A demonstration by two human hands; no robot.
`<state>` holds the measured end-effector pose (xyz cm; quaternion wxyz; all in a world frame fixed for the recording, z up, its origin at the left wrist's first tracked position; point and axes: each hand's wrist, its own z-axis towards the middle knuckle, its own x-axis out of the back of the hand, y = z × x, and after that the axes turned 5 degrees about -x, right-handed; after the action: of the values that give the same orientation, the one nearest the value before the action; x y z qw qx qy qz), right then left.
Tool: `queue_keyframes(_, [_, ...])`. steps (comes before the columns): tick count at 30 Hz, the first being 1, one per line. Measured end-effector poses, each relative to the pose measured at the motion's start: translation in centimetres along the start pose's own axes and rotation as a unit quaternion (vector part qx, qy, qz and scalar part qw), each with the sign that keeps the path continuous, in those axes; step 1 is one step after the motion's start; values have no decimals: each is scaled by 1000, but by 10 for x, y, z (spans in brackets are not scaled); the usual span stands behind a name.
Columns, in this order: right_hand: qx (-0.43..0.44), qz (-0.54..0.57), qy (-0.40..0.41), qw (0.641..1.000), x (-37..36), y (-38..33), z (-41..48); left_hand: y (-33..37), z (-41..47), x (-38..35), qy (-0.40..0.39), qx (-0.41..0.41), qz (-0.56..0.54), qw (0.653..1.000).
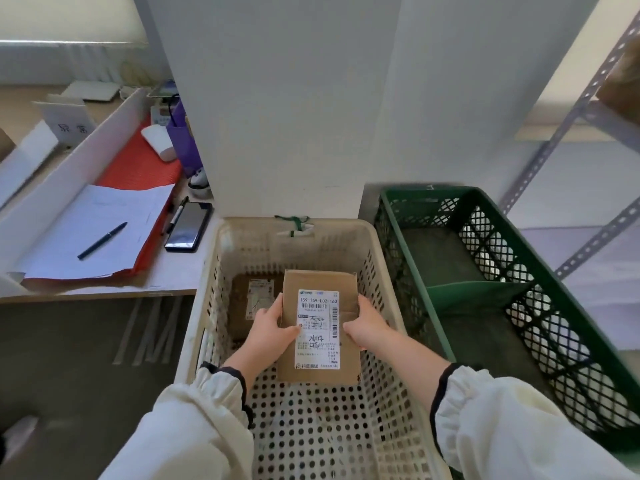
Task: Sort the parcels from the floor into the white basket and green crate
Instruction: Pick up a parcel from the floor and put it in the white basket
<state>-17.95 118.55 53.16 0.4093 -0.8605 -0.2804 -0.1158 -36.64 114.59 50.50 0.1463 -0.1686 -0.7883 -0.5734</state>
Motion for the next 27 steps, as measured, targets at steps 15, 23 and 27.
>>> queue_keyframes(15, [-91,115,107,983,-46,23,200,-95,163,-56,63,84,-119,987])
queue_keyframes(23, [-147,59,195,968,-55,29,246,-104,204,-71,69,68,-119,988])
queue_keyframes(27, [-171,-26,216,961,-55,19,251,-110,214,-81,74,84,-143,983])
